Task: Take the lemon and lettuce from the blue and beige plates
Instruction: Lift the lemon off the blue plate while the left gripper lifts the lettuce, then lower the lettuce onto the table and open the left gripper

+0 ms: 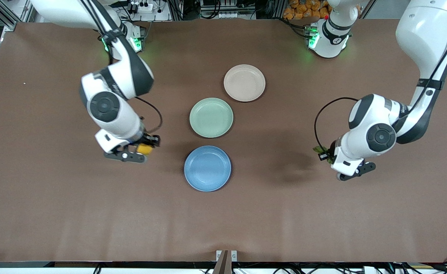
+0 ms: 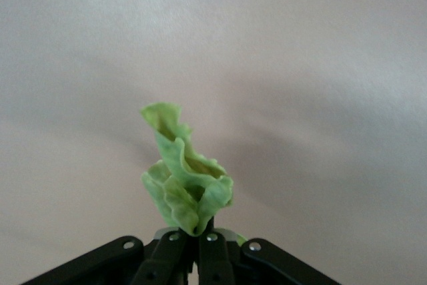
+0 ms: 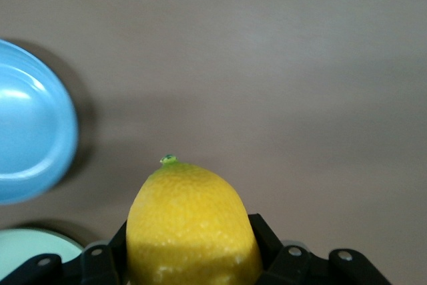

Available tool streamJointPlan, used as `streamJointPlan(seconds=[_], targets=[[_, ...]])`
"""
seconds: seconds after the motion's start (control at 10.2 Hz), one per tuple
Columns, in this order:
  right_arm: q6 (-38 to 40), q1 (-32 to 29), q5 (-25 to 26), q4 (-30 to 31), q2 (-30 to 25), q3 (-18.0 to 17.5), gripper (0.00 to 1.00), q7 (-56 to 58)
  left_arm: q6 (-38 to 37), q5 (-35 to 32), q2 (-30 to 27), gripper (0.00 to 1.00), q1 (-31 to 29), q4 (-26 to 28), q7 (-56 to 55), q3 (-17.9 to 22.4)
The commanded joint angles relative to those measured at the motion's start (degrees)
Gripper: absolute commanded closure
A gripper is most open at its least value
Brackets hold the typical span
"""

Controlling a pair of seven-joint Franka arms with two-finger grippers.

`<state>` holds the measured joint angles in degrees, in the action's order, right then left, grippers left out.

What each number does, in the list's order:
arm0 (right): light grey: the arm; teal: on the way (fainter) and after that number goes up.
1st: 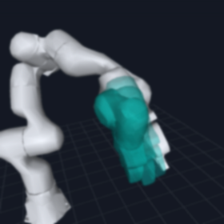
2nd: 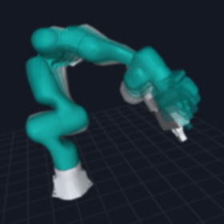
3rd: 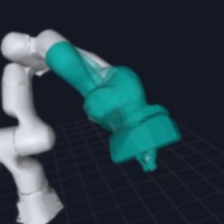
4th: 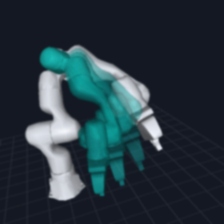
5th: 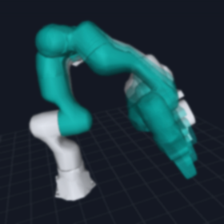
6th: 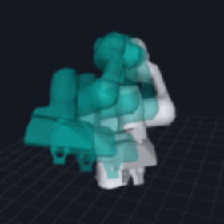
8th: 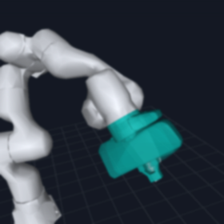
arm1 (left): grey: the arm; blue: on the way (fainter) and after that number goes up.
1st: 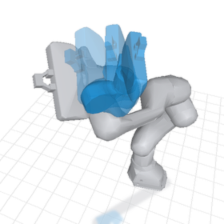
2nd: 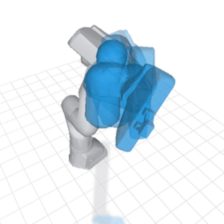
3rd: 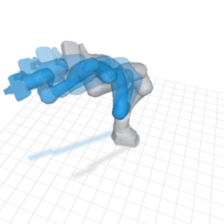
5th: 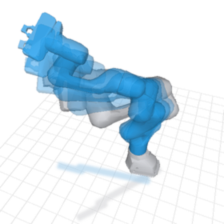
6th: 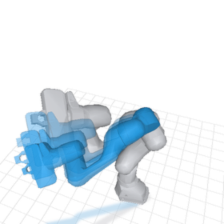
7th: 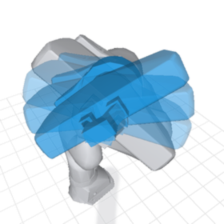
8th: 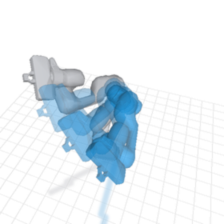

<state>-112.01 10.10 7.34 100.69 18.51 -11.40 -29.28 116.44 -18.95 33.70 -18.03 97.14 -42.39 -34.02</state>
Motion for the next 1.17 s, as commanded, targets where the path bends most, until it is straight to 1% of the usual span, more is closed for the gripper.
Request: streamJointPlan(seconds=[0.0, 0.1, 0.2, 0.29, 0.39, 0.49, 0.59, 0.78, 0.88, 0.98, 1.07], targets=[[-1.1, -5.7, -1.2, 8.5, -7.2, -1.0, 0.75, 10.0, 1.8, -1.3, 2.8, 1.0, 0.2, -2.2, 2.8, 2.2], [-2.7, -8.0, -1.2, 9.2, -7.6, -1.0, 0.75, 13.2, 3.3, -1.4, 4.2, 0.88, 0.2, -2.3, 2.8, 2.8], [-5.0, -10.2, -1.1, 9.9, -7.5, -1.0, 0.75, 16.6, 4.7, -1.5, 5.0, 0.01, 0.4, -2.3, 3.0, 3.4], [-9.3, -11.3, -0.8, 12.3, -7.3, -0.6, 0.75, 20.3, 5.0, -2.3, 5.1, 0.0, 0.5, -2.3, 3.1, 3.7], [-14.3, -11.6, -0.8, 15.0, -7.3, 0.8, 0.75, 21.5, 5.0, -2.3, 4.9, 0.0, 0.3, -2.3, 3.1, 3.7], [-17.0, -11.8, -0.8, 16.7, -6.9, 1.7, 0.75, 22.9, 5.0, -2.3, 4.6, 0.0, 0.3, -2.3, 3.0, 3.7], [-19.4, -12.2, -0.8, 18.4, -6.2, 3.6, 0.76, 27.4, 5.0, -2.3, 4.4, 0.0, 0.5, -2.3, 2.7, 3.7], [-28.0, -12.2, -0.7, 23.5, -5.1, 8.5, 0.78, 35.6, 5.0, -2.2, 3.7, 0.0, 0.9, -2.2, 2.1, 3.5], [-30.9, -12.3, -0.7, 24.3, -3.7, 9.4, 0.78, 36.7, 4.8, -2.0, 3.0, 0.0, 0.8, -2.2, 2.0, 3.4], [-31.9, -12.5, -0.7, 24.3, -2.0, 9.6, 0.78, 36.8, 4.7, -1.5, 1.0, 0.0, 1.2, -1.5, 2.7, 3.8], [-34.2, -12.8, -0.7, 24.4, -0.2, 9.6, 0.78, 36.8, 4.4, -0.2, -1.2, 0.0, 4.1, -0.7, 2.9, 7.1]])
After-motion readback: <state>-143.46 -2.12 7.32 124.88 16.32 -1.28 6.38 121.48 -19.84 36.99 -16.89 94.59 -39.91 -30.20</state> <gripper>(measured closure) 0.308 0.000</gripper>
